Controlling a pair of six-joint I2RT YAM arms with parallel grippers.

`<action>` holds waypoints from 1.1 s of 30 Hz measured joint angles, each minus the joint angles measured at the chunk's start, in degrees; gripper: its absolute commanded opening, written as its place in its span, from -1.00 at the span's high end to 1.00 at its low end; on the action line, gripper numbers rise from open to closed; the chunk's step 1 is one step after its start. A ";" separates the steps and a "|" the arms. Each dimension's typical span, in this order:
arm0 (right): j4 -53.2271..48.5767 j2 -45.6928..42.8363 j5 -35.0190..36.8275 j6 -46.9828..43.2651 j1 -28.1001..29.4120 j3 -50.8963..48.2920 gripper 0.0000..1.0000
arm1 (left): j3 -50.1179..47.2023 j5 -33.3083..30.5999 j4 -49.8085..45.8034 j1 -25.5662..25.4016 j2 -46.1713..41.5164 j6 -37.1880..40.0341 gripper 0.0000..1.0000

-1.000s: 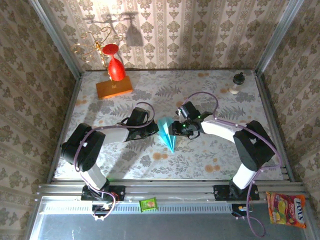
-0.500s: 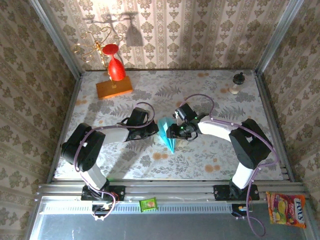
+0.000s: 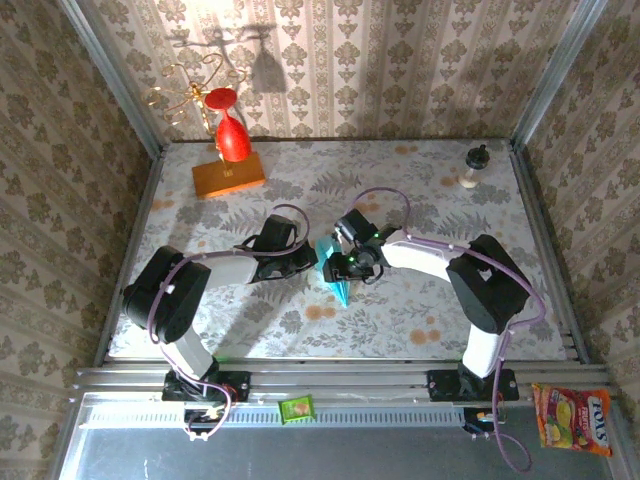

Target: Fold a paper plane with a square sheet of paper (pick it up from the middle)

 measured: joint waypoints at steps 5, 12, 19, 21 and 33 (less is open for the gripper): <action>-2.36 0.90 2.54 -1.33 1.01 1.86 -0.01 | 0.00 0.22 0.00 0.00 0.00 0.00 1.00; -4.28 2.38 4.76 -2.12 1.40 2.73 0.01 | 0.00 0.24 0.00 0.00 0.02 0.00 1.00; -5.20 3.50 6.75 -2.73 1.79 3.21 0.12 | 0.00 0.26 0.00 0.00 0.07 0.00 1.00; -5.53 3.50 7.67 -2.73 1.90 3.21 0.18 | 0.00 0.28 0.00 0.00 0.07 0.00 1.00; -6.03 3.50 10.84 -2.01 2.14 3.21 0.42 | 0.00 -0.22 -0.76 0.02 -0.02 0.13 0.59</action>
